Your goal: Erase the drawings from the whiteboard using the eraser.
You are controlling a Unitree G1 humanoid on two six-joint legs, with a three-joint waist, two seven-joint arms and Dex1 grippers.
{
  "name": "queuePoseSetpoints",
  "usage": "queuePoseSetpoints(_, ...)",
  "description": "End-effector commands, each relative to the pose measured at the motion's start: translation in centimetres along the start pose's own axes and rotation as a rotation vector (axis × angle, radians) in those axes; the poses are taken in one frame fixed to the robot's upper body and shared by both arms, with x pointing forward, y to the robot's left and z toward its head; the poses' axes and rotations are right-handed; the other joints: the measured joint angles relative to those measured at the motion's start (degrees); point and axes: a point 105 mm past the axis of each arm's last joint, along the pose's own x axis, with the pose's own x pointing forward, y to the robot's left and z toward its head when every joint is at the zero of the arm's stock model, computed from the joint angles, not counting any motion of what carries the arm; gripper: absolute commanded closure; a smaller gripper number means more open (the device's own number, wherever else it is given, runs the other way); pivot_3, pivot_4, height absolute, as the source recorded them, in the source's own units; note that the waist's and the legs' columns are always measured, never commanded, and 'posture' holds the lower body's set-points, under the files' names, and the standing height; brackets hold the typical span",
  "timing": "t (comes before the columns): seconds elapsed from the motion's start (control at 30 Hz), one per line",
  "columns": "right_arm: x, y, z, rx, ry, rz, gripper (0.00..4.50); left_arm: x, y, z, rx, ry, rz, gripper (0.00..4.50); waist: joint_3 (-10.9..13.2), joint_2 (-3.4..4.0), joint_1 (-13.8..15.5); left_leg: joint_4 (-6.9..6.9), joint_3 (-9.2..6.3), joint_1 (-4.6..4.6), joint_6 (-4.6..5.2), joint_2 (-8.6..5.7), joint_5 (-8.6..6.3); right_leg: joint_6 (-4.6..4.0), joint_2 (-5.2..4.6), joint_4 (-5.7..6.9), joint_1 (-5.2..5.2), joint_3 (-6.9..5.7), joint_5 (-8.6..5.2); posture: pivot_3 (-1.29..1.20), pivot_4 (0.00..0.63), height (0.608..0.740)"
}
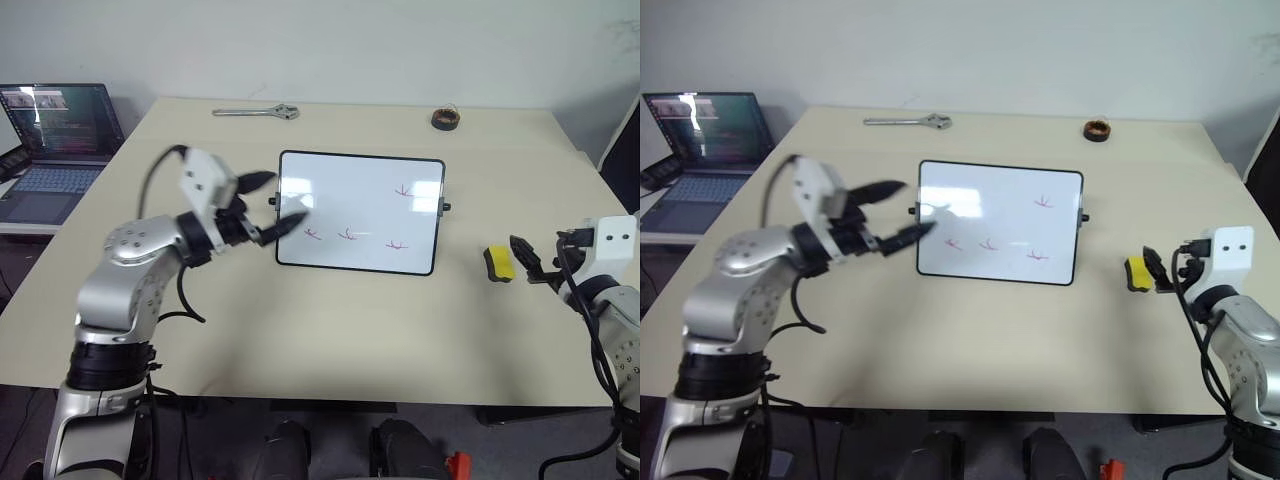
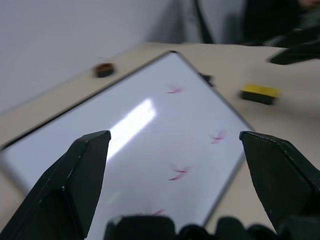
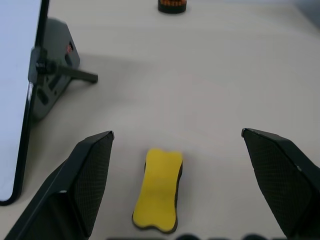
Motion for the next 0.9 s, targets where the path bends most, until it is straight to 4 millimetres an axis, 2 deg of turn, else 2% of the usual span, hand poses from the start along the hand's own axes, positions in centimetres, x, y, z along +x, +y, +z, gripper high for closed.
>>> queuePoseSetpoints(0.03, 0.5, 1.3, 0.0, -0.004, 0.019, 0.017, 0.05, 1.1, -1.1, 1.2, 0.068, -0.006, -0.154, 0.0, 0.02, 0.04, -0.24, 0.0, 0.02, 0.0, 0.0, -0.01, 0.0, 0.0, 0.01, 0.01, -0.03, 0.01, 0.0, 0.0, 0.15, 0.74)
queuePoseSetpoints(0.2, 1.7, 1.7, -1.4, 0.01, 0.05, -0.033, 0.05, 2.3, -2.5, 0.6, 0.083, 0.0, -0.269, 0.0, 0.04, 0.07, -0.58, -0.03, 0.09, -0.02, 0.01, 0.03, -0.01, -0.01, 0.07, -0.01, -0.09, 0.06, 0.0, 0.0, 0.15, 0.74)
queuePoseSetpoints(0.43, 2.9, 1.9, -2.4, 0.025, 0.05, -0.051, 0.05, 2.6, -2.3, 0.8, 0.094, -0.011, -0.274, 0.0, 0.05, 0.08, -0.55, -0.01, 0.06, -0.06, 0.02, 0.03, -0.01, -0.01, 0.04, -0.02, -0.11, 0.07, 0.0, 0.0, 0.15, 0.74)
queuePoseSetpoints(0.6, 4.6, 1.2, -3.0, 0.023, 0.052, -0.092, 0.05, 2.3, -2.1, 0.7, 0.09, -0.002, -0.242, 0.0, 0.06, 0.1, -0.79, 0.0, 0.09, -0.02, 0.02, 0.04, 0.0, -0.01, 0.04, 0.02, -0.1, 0.07, 0.0, 0.0, 0.15, 0.74)
queuePoseSetpoints(0.7, 4.8, 0.8, -3.0, 0.023, 0.046, -0.111, 0.57, 2.1, -1.9, 0.7, 0.076, -0.004, -0.225, 0.0, 0.06, 0.1, -0.77, -0.01, 0.05, -0.05, 0.02, 0.04, -0.01, -0.01, 0.04, 0.0, -0.1, 0.07, -0.01, 0.0, 0.15, 0.74)
queuePoseSetpoints(0.9, 5.2, 1.2, -3.3, 0.02, 0.058, -0.102, 2.78, 1.3, -1.7, -0.3, 0.046, 0.022, -0.178, 0.0, 0.07, 0.11, -0.91, -0.02, 0.06, -0.04, 0.02, 0.08, -0.01, -0.01, 0.02, 0.0, -0.12, 0.09, -0.01, 0.0, 0.15, 0.74)
